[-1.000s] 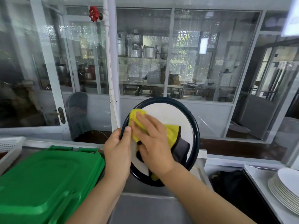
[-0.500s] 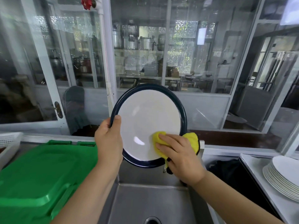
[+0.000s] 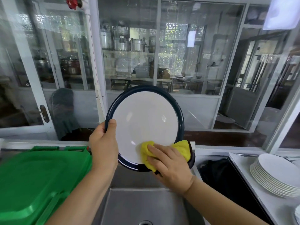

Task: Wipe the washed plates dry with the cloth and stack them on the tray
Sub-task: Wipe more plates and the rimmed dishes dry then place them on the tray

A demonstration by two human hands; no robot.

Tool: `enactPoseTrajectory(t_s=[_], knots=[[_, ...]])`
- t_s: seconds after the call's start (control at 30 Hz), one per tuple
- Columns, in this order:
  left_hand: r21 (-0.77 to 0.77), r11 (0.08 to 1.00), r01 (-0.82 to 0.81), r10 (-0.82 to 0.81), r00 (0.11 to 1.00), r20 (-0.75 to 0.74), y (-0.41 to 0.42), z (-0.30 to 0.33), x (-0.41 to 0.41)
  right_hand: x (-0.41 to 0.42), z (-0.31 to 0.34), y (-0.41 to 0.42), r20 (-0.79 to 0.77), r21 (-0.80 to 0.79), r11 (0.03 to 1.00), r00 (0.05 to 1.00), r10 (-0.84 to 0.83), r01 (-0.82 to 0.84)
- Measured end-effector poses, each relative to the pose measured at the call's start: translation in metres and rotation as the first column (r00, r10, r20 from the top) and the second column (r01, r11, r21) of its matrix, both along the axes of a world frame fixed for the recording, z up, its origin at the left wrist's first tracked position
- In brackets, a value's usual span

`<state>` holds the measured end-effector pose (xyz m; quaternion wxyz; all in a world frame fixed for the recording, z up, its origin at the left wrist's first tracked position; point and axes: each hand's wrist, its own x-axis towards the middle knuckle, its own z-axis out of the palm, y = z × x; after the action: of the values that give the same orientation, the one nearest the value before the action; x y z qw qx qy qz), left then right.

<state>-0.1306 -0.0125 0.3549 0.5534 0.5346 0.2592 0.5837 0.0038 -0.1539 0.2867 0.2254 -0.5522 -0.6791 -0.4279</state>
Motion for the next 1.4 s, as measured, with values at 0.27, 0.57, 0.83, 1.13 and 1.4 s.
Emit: enactPoseTrajectory(t_s=[0.27, 0.57, 0.83, 1.13, 1.4], knots=[[-0.083, 0.976, 0.2, -0.213, 0.955, -0.207, 0.019, 0.036, -0.001, 0.031, 0.025, -0.02, 0.203, 0.187, 0.982, 0.978, -0.048, 0.009], [-0.213, 0.943, 0.256, -0.21, 0.954, 0.216, -0.057, 0.008, 0.033, -0.003, 0.047, -0.002, 0.009, 0.378, 0.911, 0.983, -0.183, 0.166], [-0.299, 0.928, 0.224, -0.136, 0.948, 0.287, -0.053, -0.016, 0.027, -0.025, 0.025, 0.002, -0.034, 0.355, 0.926, 0.991, -0.127, 0.131], [-0.288, 0.877, 0.384, -0.394, 0.919, 0.026, 0.003, 0.006, -0.002, 0.055, 0.052, -0.039, 0.336, 0.104, 0.995, 0.942, -0.025, -0.011], [-0.315, 0.752, 0.579, -0.596, 0.801, 0.053, 0.006, 0.029, -0.002, 0.034, 0.041, -0.03, 0.229, 0.247, 0.969, 0.969, -0.091, 0.033]])
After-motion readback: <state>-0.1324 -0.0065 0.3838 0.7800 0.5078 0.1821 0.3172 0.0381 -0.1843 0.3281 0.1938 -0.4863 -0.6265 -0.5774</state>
